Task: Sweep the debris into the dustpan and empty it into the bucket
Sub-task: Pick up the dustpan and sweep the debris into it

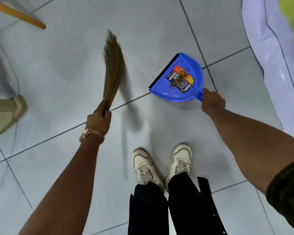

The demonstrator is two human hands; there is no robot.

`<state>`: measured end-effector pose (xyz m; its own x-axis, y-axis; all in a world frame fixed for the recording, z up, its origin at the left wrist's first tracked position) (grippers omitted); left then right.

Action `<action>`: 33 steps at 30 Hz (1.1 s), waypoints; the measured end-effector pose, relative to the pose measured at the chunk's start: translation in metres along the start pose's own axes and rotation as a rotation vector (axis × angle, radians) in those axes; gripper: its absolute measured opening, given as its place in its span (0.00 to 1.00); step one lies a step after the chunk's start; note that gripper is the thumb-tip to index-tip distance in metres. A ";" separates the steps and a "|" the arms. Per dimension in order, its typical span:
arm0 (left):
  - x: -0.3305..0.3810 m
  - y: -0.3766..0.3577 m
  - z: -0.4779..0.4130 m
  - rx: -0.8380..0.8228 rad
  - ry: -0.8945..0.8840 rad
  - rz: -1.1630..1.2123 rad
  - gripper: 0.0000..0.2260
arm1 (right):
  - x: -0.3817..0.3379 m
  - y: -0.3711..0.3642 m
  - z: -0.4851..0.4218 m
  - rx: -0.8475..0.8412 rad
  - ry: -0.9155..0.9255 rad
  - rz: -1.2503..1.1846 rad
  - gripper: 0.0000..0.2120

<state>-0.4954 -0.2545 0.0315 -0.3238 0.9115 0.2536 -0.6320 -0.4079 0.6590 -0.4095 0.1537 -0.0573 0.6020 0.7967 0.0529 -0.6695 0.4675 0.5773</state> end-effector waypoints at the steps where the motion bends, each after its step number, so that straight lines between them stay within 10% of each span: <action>1: 0.010 -0.003 -0.020 -0.014 -0.004 -0.026 0.26 | 0.001 0.003 -0.001 0.022 0.002 -0.003 0.26; 12: 0.057 -0.020 -0.009 -0.249 -0.291 -0.426 0.25 | -0.021 0.038 -0.022 0.103 0.031 0.103 0.24; 33: -0.022 -0.048 0.097 -0.240 0.069 0.160 0.26 | 0.001 -0.027 0.018 0.026 -0.007 0.120 0.26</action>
<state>-0.3897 -0.2497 0.0628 -0.4743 0.8323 0.2868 -0.7150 -0.5543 0.4261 -0.3832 0.1352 -0.0579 0.5211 0.8437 0.1289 -0.7257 0.3585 0.5872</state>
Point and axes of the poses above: each hand's wrist, its own z-axis away from the middle knuckle, its own y-axis out of the back of the hand, x = y × z, the point moved 10 cm from there along -z, towards the middle knuckle, and after that the axes turned 9 degrees about -x, right-handed, at the moved point
